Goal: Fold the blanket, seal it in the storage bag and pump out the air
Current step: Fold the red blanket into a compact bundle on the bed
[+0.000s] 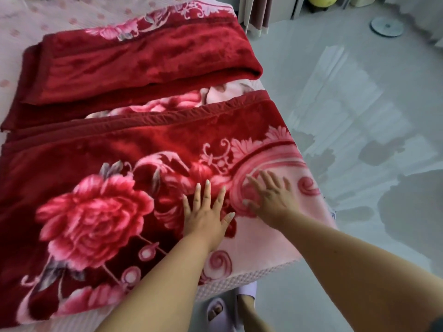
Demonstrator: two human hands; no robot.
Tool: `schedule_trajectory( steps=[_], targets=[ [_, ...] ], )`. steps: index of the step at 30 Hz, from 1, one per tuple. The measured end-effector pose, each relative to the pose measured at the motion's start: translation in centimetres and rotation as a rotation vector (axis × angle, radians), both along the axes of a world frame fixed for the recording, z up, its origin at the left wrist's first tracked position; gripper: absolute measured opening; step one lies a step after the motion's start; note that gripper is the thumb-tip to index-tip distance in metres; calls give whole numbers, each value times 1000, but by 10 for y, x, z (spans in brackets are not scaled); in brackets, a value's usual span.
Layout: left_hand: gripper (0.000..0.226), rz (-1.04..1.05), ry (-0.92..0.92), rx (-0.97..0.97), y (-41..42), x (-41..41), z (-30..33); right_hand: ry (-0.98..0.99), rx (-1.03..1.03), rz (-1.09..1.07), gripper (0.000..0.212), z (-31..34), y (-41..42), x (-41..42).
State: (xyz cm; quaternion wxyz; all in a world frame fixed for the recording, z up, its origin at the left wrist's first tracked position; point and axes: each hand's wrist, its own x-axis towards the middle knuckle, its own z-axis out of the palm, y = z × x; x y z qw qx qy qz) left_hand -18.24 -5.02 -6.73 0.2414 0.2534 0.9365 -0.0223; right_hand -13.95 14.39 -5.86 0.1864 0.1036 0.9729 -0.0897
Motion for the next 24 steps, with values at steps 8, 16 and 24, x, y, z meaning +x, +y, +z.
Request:
schedule_trajectory(
  steps=[8, 16, 24],
  targets=[
    [75, 156, -124, -156, 8, -70, -11, -235, -2, 99, 66, -21, 14, -56],
    [72, 151, -107, -37, 13, -56, 29, -212, -149, -14, 63, 15, 17, -42],
    [72, 240, 2, -5, 63, -60, 53, -109, -147, 35, 65, 35, 63, -78]
  ],
)
